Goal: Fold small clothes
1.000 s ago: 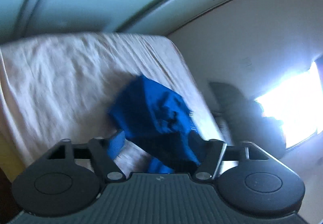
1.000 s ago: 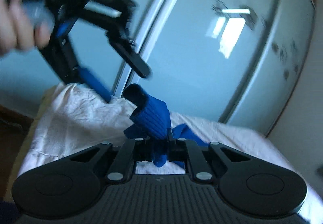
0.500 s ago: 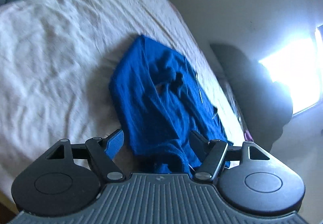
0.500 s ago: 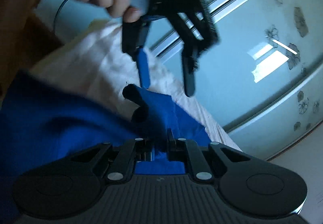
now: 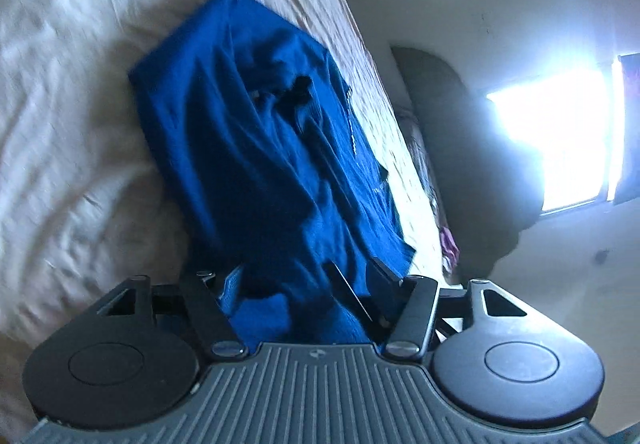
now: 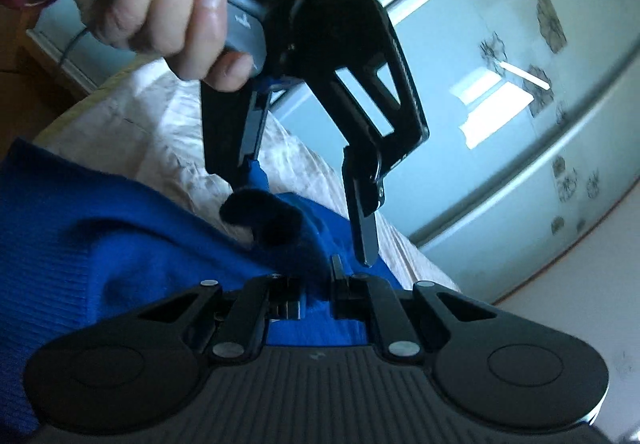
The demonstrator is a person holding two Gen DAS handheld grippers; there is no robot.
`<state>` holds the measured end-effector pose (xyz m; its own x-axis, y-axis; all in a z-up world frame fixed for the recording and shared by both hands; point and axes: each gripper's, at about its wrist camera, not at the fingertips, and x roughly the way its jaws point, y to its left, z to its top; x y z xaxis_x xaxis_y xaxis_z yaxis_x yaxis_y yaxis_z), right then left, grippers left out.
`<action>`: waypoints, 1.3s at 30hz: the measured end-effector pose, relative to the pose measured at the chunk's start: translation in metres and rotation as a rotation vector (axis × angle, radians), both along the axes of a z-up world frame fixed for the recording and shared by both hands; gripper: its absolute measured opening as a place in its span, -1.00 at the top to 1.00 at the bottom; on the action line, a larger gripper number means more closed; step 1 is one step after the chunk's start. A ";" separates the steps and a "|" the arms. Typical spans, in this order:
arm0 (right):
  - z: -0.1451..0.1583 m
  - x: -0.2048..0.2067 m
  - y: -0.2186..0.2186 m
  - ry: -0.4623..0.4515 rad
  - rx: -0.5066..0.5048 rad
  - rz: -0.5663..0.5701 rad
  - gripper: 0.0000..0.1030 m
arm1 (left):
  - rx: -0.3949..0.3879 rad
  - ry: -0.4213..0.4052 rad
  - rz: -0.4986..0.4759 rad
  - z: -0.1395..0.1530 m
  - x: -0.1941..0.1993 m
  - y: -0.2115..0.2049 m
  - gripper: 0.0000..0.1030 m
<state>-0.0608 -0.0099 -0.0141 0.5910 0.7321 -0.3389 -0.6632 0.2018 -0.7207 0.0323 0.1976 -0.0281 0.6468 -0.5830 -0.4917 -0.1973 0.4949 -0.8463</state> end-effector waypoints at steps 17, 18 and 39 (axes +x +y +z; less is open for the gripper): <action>0.033 0.046 -0.048 0.439 0.354 -0.252 -0.32 | 0.121 -0.134 0.094 0.039 0.007 -0.028 0.92; 0.036 0.051 -0.058 0.520 0.408 -0.259 -0.38 | 0.120 -0.146 0.094 0.040 0.008 -0.030 0.92; -0.056 0.131 -0.126 1.896 1.236 -0.350 0.82 | 0.211 -0.176 0.071 0.023 0.005 -0.063 0.77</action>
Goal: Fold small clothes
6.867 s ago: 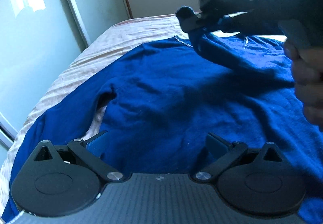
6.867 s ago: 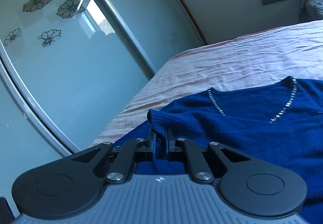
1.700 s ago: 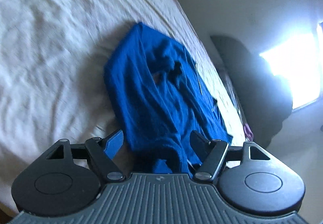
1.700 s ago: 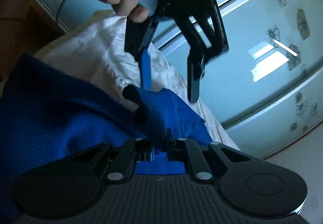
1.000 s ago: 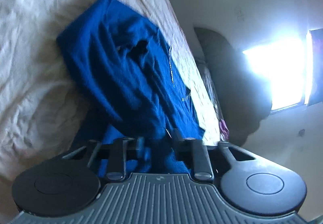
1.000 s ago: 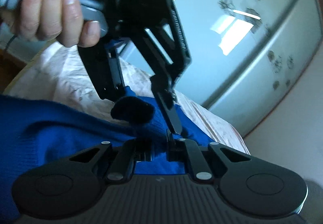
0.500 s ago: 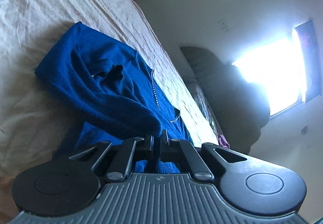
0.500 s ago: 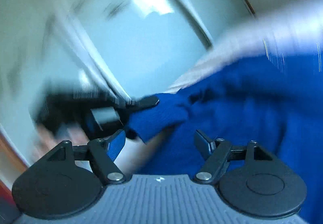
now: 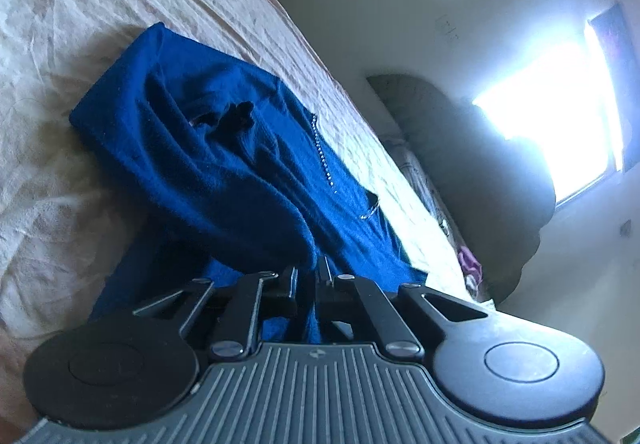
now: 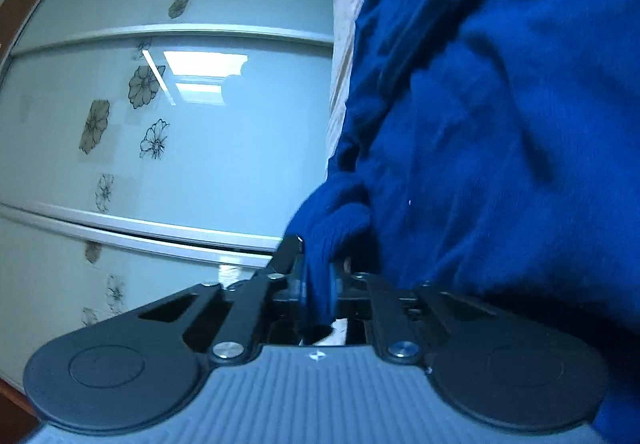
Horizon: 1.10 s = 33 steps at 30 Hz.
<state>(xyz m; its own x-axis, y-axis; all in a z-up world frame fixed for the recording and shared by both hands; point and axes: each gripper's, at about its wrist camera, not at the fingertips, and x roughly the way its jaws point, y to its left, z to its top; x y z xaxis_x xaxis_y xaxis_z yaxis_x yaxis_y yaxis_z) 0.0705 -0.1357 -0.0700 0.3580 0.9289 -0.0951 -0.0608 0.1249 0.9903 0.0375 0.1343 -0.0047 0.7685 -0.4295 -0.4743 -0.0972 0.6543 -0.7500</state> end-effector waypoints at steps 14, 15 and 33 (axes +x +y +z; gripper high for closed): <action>0.092 0.015 -0.026 -0.500 -0.586 -0.101 0.83 | 0.589 -0.074 -0.109 0.033 -0.008 -0.005 -0.32; 0.097 0.017 -0.028 -0.512 -0.598 -0.099 0.83 | 0.640 -0.088 -0.122 0.033 -0.007 -0.012 -0.33; 0.164 0.060 -0.016 -0.660 -0.404 -0.059 0.82 | 0.835 -0.163 0.000 0.020 0.073 -0.059 -0.42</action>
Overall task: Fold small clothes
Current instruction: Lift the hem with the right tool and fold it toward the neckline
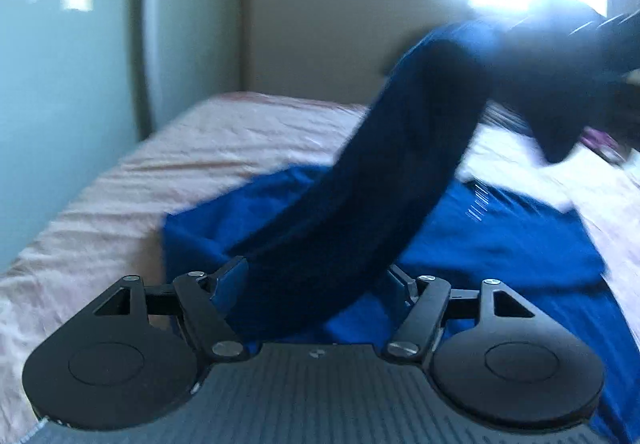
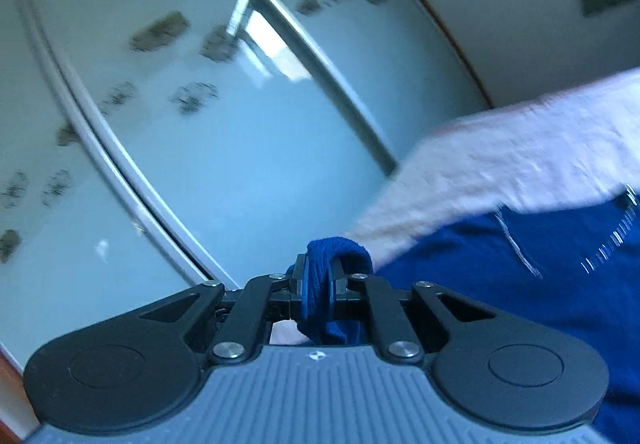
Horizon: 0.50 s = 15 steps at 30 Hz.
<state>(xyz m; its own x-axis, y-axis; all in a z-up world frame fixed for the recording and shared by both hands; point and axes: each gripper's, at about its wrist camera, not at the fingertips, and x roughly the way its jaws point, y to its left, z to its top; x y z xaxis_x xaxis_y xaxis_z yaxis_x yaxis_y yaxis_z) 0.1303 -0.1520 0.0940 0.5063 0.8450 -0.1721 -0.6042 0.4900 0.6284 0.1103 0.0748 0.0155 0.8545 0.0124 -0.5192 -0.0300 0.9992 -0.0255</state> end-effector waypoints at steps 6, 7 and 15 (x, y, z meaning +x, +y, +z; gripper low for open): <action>0.025 0.016 -0.016 -0.069 0.044 -0.110 0.82 | -0.063 -0.051 0.194 0.021 0.033 0.033 -0.42; 0.026 0.020 -0.022 -0.071 0.045 -0.140 0.82 | -0.067 -0.056 0.195 0.026 0.038 0.035 -0.42; -0.006 0.036 -0.076 -0.019 0.020 -0.335 0.82 | -0.054 -0.007 0.134 0.021 0.058 0.015 -0.43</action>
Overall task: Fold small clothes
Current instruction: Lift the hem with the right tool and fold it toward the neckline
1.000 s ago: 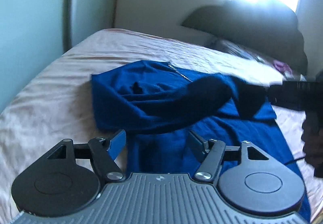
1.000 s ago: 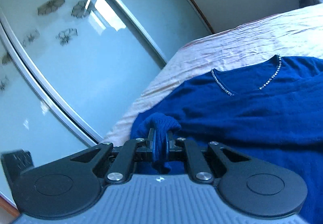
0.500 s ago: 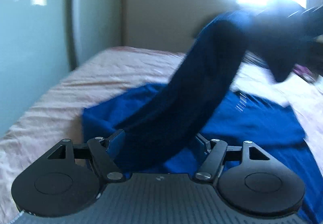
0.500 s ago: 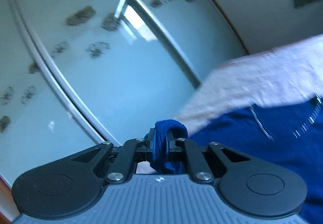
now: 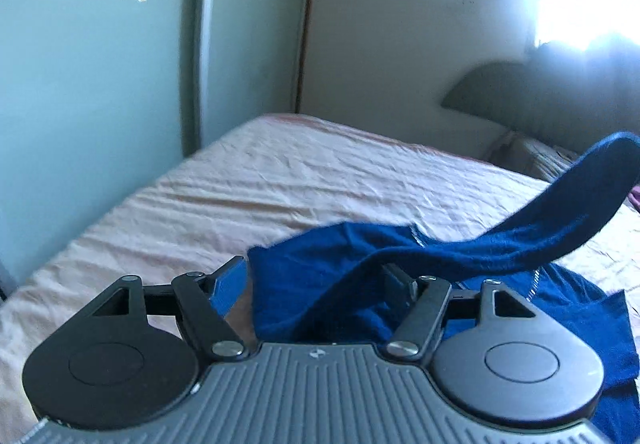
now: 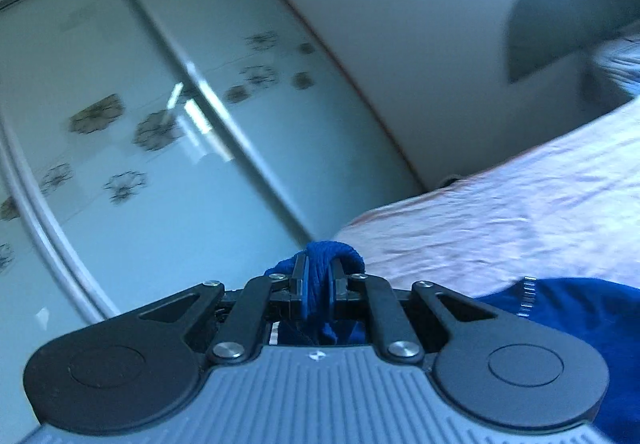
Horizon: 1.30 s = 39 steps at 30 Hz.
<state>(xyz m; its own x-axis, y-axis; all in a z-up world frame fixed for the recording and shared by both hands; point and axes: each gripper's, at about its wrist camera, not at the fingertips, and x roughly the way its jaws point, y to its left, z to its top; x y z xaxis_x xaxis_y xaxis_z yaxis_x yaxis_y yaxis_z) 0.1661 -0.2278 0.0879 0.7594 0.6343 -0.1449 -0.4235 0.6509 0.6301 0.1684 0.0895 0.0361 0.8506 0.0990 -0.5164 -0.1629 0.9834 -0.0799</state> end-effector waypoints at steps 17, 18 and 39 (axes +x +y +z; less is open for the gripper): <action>-0.118 0.009 -0.091 0.311 0.093 -0.158 0.82 | 0.003 0.128 -0.149 -0.032 -0.012 -0.039 -0.50; -0.123 0.009 -0.092 0.321 0.097 -0.159 0.82 | 0.007 0.129 -0.159 -0.032 -0.012 -0.042 -0.51; -0.114 -0.026 -0.102 0.261 -0.053 -0.390 0.69 | 0.020 0.219 -0.203 -0.056 0.010 -0.063 -0.57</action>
